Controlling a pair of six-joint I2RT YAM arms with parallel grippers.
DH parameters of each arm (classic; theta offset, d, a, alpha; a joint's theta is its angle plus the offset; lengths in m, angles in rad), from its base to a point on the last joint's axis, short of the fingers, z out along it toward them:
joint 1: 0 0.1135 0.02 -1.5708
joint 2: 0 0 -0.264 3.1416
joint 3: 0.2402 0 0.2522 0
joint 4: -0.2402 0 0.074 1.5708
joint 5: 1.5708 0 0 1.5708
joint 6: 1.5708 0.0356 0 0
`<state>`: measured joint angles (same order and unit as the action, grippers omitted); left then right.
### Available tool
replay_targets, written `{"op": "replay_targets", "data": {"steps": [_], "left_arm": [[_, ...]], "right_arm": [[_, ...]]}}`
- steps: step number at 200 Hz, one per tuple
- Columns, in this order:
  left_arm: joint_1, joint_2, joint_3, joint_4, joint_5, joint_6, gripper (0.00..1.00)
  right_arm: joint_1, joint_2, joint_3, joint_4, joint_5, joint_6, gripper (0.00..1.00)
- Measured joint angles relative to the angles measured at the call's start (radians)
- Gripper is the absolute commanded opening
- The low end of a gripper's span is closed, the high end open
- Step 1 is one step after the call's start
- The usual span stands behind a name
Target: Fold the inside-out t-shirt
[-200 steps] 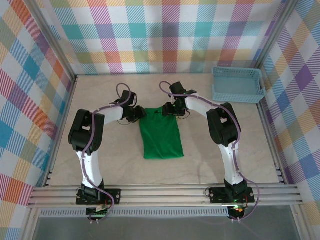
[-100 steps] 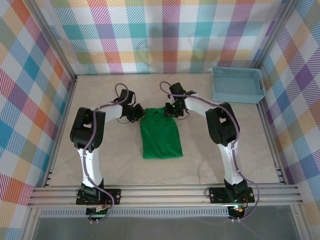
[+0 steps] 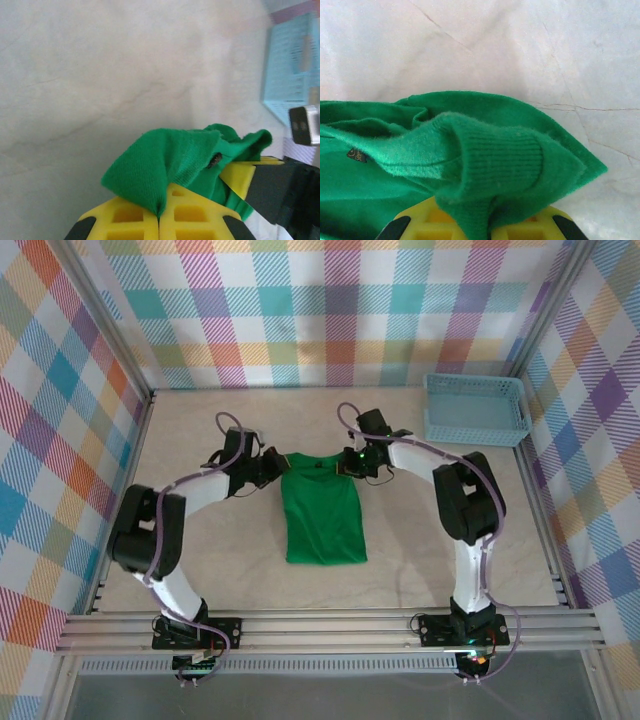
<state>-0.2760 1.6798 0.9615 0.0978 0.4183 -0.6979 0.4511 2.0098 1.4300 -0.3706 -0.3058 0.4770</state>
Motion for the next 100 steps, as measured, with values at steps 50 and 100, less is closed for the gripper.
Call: {"op": "replay_targets", "data": {"steps": [50,100], "left_arm": [[0.021,-0.125,0.011,0.006,-0.019,-0.013,0.0],[0.051,-0.103,0.267,-0.064,-0.031,0.014,0.0]], "right_arm": [[-0.018,-0.092,0.035,0.056,-0.082,0.013,0.01],[-0.045,-0.035,0.346,0.005,-0.105,-0.04,0.0]]}}
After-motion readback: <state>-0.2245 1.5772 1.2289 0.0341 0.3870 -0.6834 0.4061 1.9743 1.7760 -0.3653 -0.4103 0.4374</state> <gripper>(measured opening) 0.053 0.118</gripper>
